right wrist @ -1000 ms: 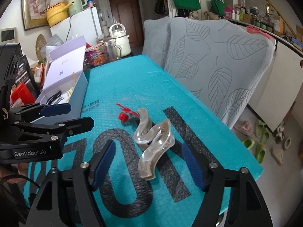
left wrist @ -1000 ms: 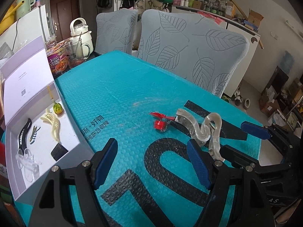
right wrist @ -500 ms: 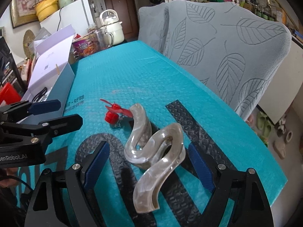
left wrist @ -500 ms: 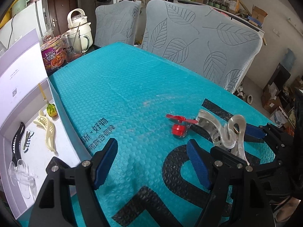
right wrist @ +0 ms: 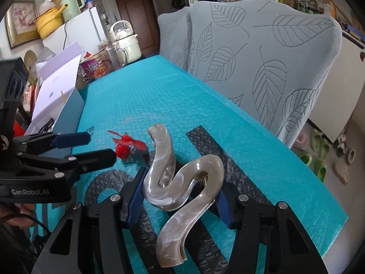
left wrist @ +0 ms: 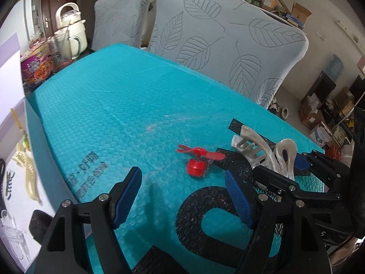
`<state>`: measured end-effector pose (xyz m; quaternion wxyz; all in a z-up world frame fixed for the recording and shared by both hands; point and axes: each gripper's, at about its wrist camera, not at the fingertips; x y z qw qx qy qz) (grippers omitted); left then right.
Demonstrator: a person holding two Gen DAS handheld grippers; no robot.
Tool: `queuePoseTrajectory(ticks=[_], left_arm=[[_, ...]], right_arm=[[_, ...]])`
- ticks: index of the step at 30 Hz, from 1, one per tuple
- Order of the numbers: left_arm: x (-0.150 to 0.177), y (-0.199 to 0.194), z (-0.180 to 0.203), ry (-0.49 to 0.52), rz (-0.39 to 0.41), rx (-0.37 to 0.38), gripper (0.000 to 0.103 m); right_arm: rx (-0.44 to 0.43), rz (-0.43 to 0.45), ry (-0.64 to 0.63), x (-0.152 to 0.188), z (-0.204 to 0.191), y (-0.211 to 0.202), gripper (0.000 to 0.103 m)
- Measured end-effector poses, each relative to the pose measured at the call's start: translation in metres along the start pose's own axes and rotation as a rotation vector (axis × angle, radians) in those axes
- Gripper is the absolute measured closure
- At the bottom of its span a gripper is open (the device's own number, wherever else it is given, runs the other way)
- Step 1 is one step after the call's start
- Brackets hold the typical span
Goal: Organize rigid objects
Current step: 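Grasp the red fan clip with the left gripper while the right grasps the clear wavy piece, then carry the red clip and the wavy piece over the white box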
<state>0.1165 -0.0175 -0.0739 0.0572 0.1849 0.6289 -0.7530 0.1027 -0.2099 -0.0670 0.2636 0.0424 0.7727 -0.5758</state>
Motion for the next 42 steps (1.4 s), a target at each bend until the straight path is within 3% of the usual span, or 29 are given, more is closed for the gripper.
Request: queuePoseTrajectory(ticks=[11,14,17,20,21,22,31,42], left_arm=[[-0.012,0.027,0.013,0.018,-0.022,0.011,0.03],[-0.017,0.03,0.018,0.03,-0.018,-0.012,0.041],[-0.019,0.032,0.021,0.037,0.001,-0.076,0.066],[-0.019,0.031,0.019,0.029,0.013,-0.057,0.069],[-0.019,0.029,0.017,0.028,0.015,-0.057,0.073],[-0.019,0.029,0.017,0.027,0.014,-0.06,0.084],[-0.007,0.02,0.019,0.025,0.017,-0.037,0.084],[0.015,-0.019,0.011,-0.008,0.084,-0.052,0.084]], right_arm=[[-0.001,0.006,0.064,0.008,0.024,-0.013,0.049],[-0.002,0.006,0.066,0.008,0.025,-0.012,0.049],[-0.007,0.006,0.072,0.008,0.026,-0.011,0.048],[-0.007,0.008,0.073,0.006,0.025,-0.01,0.049],[-0.007,0.009,0.074,0.006,0.026,-0.01,0.048],[-0.007,0.01,0.074,0.006,0.026,-0.01,0.048],[-0.007,0.018,0.073,0.008,0.025,-0.013,0.049],[-0.041,0.037,0.023,0.012,0.005,-0.023,0.049]])
Point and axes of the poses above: each gripper's, at about its wrist camera, not at the fingertips, and y roughly the way its jaws point, z to its right, x to its underside, and after that the axes turned 14 degrees about -z, right-handed
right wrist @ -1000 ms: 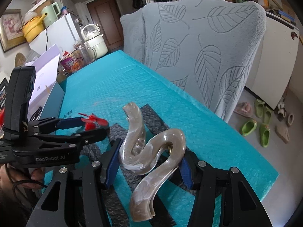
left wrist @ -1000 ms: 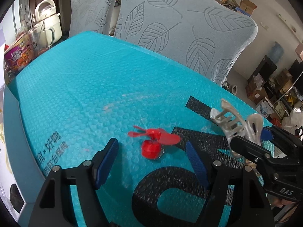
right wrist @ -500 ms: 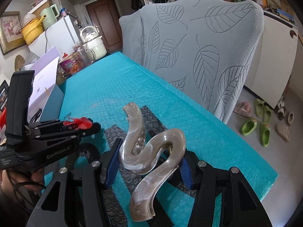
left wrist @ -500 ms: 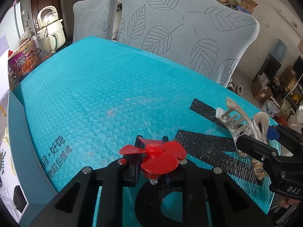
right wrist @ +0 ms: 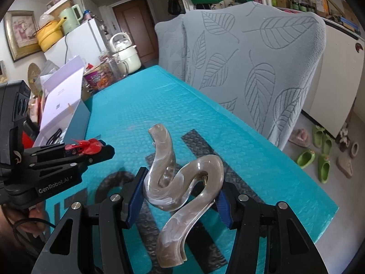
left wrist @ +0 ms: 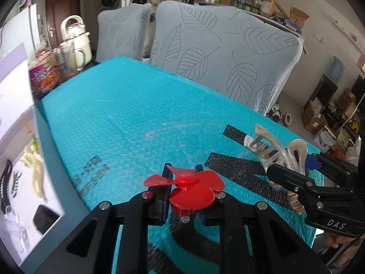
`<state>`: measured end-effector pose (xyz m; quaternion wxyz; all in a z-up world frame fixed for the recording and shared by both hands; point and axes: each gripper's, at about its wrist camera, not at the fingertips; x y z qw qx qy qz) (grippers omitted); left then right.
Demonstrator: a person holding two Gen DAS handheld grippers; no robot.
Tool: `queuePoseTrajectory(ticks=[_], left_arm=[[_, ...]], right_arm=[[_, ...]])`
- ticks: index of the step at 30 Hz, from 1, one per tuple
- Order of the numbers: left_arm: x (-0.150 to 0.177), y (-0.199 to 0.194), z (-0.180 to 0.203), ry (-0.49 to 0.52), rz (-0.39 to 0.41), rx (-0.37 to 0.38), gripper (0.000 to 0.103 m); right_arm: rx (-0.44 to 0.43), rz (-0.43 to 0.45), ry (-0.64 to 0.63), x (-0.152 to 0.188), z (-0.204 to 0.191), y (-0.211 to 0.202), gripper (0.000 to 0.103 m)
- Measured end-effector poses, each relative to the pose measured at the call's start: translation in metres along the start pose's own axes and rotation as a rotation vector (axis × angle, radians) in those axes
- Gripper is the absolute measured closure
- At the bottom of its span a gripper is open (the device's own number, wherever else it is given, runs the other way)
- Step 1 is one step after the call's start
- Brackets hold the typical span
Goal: Organize rigid objects
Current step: 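Carry the red clip and the wavy piece over the white box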
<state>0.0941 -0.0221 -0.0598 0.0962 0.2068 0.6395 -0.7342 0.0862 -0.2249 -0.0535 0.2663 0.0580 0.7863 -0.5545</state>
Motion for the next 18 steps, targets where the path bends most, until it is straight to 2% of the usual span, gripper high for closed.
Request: queuePoseTrajectory(ticks=[18], left_arm=[[0.06,-0.065,-0.041,-0.149,0.073,-0.107,0.084]], right_arm=[[-0.122,-0.016,-0.2,0.008,-0.079,-0.001,0.049]])
Point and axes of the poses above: each gripper's, at about its wrist camera, not at the fingertips, and y roughly the way its jaws point, z to its right, x to its underside, and after that the axes turned 14 degrees about -z, right-handed
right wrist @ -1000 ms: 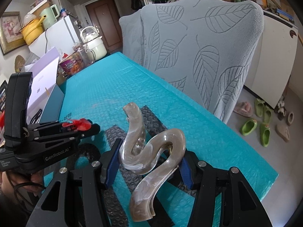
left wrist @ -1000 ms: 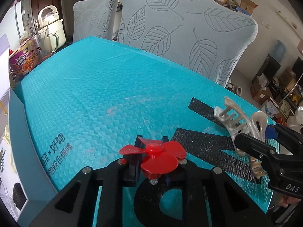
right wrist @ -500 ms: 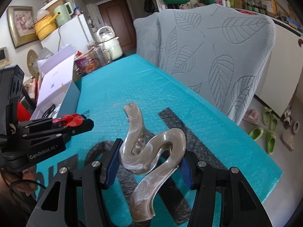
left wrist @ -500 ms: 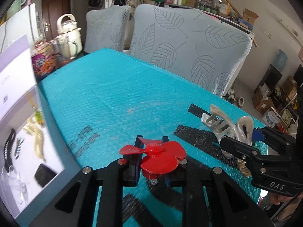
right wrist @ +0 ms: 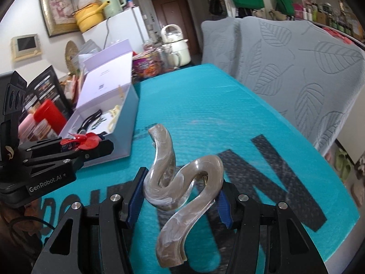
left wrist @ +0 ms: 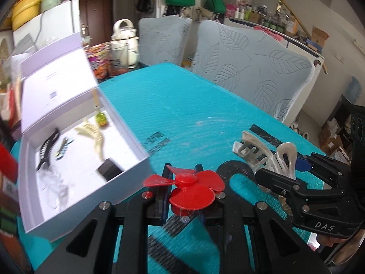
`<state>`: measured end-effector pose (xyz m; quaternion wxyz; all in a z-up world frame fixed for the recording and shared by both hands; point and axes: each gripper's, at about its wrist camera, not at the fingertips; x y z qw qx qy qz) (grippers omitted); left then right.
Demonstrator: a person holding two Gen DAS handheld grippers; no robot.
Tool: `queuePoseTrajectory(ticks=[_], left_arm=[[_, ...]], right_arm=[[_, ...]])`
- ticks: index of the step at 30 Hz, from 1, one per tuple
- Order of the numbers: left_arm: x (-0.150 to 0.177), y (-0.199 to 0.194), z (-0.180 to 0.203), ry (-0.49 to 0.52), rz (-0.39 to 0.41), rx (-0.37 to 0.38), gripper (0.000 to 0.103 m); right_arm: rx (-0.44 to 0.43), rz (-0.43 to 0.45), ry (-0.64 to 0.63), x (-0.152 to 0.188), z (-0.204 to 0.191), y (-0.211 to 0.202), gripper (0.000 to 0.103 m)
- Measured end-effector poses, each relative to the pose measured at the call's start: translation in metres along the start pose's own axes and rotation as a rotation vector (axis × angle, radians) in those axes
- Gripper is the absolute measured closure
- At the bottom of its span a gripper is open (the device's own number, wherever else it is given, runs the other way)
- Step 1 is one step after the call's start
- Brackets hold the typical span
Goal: Organize rigid objects
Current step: 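Carry the red clip and the wavy piece over the white box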
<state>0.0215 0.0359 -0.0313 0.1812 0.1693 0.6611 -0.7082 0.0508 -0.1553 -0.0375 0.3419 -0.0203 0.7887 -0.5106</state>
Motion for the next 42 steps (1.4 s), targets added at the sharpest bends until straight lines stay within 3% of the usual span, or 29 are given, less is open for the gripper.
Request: queuePoseTrajectory(ticks=[22,42], left_arm=[[0.073,-0.062,-0.058,-0.198,0.059,-0.112,0.084],[0.124,-0.092,-0.11,-0.346,0.073,-0.162,0.084]], right_arm=[[-0.154,-0.038,-0.233,0.005,-0.097,0.008,0.049],[-0.237,-0.099,-0.38,0.013,-0.171,0.022,0.049]])
Point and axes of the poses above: each gripper's, at about its wrist camera, not at the fingertips, and y roughly the way its jaws point, z to its right, x to its underside, and after that the axes turned 14 degrees about -z, right-handed
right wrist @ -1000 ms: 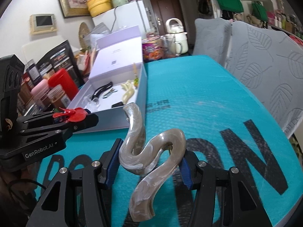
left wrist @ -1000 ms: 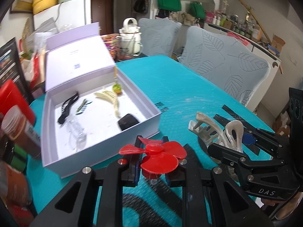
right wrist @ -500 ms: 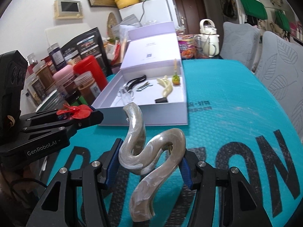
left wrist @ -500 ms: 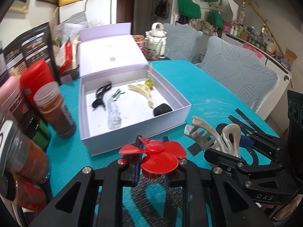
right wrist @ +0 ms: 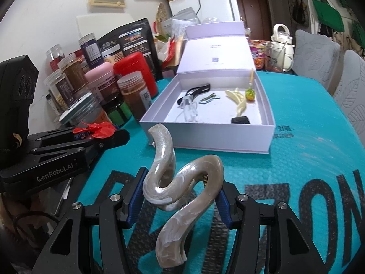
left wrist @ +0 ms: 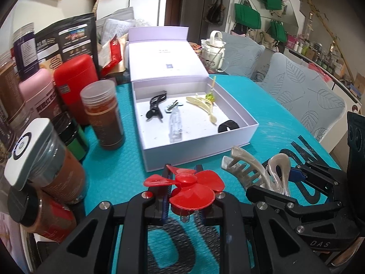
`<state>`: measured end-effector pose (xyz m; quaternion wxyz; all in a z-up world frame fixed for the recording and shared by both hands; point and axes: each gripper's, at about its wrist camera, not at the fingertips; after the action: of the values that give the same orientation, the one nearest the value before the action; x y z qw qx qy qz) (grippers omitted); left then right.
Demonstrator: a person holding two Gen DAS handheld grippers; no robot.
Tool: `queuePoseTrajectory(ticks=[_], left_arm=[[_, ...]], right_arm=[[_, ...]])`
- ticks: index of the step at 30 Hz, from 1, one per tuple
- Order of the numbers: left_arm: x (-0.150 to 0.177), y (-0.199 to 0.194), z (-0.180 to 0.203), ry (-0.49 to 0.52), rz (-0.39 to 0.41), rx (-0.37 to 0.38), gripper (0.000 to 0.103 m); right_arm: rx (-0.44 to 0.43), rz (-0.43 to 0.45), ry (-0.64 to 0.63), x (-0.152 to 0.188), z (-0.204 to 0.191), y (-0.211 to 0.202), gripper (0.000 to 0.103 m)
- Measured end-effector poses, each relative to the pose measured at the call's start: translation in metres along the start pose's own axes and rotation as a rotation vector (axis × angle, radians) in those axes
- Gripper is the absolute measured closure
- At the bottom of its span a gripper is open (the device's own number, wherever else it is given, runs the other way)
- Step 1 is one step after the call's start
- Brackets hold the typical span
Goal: Organize rigid objects
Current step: 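Carry the red clip and the wavy piece over the white box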
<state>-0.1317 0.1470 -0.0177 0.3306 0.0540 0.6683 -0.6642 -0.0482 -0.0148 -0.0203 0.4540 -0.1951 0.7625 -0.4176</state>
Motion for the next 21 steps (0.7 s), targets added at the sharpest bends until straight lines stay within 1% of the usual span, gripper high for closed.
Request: queuePoseTrajectory(ticks=[6,11,17,21], left_arm=[[-0.003,-0.001,-0.009,-0.015,0.004,0.005,0.084],[-0.011,-0.003,-0.013,-0.011,0.019,0.015,0.084],[-0.03,-0.009,-0.014,-0.003,0.05,0.02,0.084],[-0.043,-0.014,-0.011,0.006,0.075,0.023,0.084]], right_arm=[[-0.013,-0.01,-0.022,-0.007,-0.009,0.006,0.049],[-0.011,0.0,-0.036,-0.016,-0.012,0.005,0.049],[-0.043,0.017,-0.041,-0.032,-0.008,-0.003,0.049],[-0.016,0.043,-0.062,-0.045,-0.007,-0.012,0.049]])
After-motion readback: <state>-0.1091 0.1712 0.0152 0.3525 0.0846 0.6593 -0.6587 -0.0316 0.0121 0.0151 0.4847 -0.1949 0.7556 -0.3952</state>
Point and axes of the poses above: each gripper's, at about its wrist camera, not at the fingertips, and y roughly the way its jaws point, z to its right, x to its underside, and after that the axes turned 14 degrees about -z, right-handed
